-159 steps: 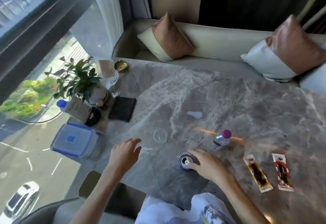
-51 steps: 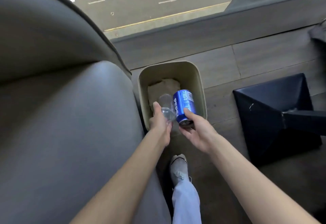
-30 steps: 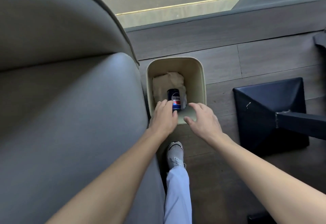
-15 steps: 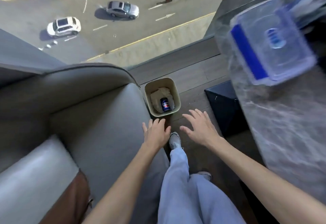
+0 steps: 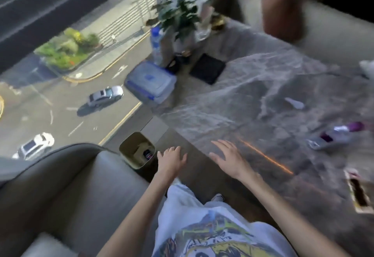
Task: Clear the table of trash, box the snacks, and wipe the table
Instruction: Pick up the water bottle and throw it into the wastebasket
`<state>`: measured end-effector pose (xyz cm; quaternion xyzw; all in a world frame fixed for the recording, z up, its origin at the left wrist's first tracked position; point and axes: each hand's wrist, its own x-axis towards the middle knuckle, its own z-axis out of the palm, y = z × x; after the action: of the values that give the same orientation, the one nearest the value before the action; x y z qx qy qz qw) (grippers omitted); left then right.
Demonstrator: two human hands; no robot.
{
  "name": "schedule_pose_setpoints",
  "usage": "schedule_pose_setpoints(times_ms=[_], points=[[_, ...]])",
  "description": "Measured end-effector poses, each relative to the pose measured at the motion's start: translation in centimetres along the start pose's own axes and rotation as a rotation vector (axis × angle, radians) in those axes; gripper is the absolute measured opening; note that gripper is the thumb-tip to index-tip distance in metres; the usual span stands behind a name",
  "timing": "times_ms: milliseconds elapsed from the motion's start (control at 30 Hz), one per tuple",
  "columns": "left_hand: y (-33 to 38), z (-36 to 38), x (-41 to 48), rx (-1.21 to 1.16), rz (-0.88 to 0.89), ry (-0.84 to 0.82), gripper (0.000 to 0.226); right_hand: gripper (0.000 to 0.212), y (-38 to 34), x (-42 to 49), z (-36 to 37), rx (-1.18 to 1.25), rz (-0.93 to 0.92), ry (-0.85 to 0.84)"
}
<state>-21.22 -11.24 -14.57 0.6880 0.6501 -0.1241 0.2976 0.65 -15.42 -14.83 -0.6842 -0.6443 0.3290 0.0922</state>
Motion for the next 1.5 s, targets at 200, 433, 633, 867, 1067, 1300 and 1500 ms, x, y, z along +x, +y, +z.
schedule_pose_setpoints(times_ms=[200, 433, 633, 867, 1067, 1300, 1500], points=[[10.4, -0.4, -2.2, 0.18, 0.283, -0.003, 0.047, 0.05, 7.1, -8.8, -5.8, 0.169, 0.205, 0.267], [16.7, -1.2, -3.9, 0.213, 0.495, -0.028, 0.045, 0.048, 10.5, -17.3, -8.2, 0.306, 0.411, 0.498], [18.4, -1.9, -2.7, 0.288, 0.59, -0.127, 0.045, 0.045, 10.0, -19.8, -7.1, 0.494, 0.591, 0.608], [19.9, -4.7, 0.4, 0.314, 0.73, -0.129, 0.042, 0.045, 7.6, -18.3, -5.2, 0.586, 0.736, 0.642], [20.5, -6.9, 3.4, 0.345, 0.841, -0.132, 0.043, 0.045, 6.6, -15.8, -4.2, 0.603, 0.801, 0.675], [23.8, -7.1, 4.7, 0.381, 0.851, -0.174, 0.042, 0.046, 8.2, -15.3, -5.6, 0.725, 0.831, 0.726], [31.1, -6.3, 4.2, 0.335, 0.86, -0.129, 0.041, 0.048, 14.2, -15.9, -9.4, 0.848, 0.818, 0.758]])
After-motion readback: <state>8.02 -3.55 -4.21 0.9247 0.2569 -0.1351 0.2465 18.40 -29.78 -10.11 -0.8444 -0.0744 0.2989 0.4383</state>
